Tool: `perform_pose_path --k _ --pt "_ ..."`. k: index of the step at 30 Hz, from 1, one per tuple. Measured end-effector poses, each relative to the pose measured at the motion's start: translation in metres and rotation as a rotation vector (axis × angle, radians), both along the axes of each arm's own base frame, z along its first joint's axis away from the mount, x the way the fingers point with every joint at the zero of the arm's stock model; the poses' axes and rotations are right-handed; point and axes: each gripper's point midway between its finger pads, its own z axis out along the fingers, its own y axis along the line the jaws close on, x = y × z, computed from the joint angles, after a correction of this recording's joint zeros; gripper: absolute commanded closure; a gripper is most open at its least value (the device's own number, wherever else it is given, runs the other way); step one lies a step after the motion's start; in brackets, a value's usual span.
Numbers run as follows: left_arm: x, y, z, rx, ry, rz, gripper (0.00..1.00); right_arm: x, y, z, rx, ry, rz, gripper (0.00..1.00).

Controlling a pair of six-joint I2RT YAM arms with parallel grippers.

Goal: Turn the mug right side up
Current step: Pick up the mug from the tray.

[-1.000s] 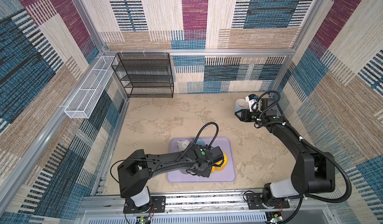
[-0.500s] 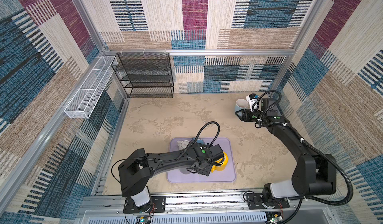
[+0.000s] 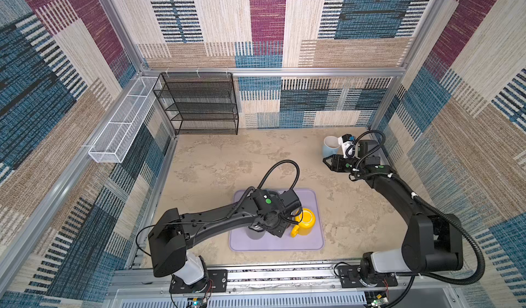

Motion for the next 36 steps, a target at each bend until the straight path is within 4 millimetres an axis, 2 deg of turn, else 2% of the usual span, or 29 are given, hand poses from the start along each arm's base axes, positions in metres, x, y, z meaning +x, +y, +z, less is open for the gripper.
perform_pose_path --k 10,22,36 --pt "0.005 0.0 0.018 -0.085 -0.019 -0.023 1.0 0.004 0.001 0.003 0.004 -0.017 0.0 0.49" --pt "0.013 0.0 0.03 -0.211 -0.028 -0.016 1.0 0.007 0.001 0.009 0.001 -0.031 0.004 0.49" --pt "0.05 0.001 0.045 -0.312 -0.096 0.05 1.0 0.009 0.004 0.006 0.006 -0.031 0.013 0.49"
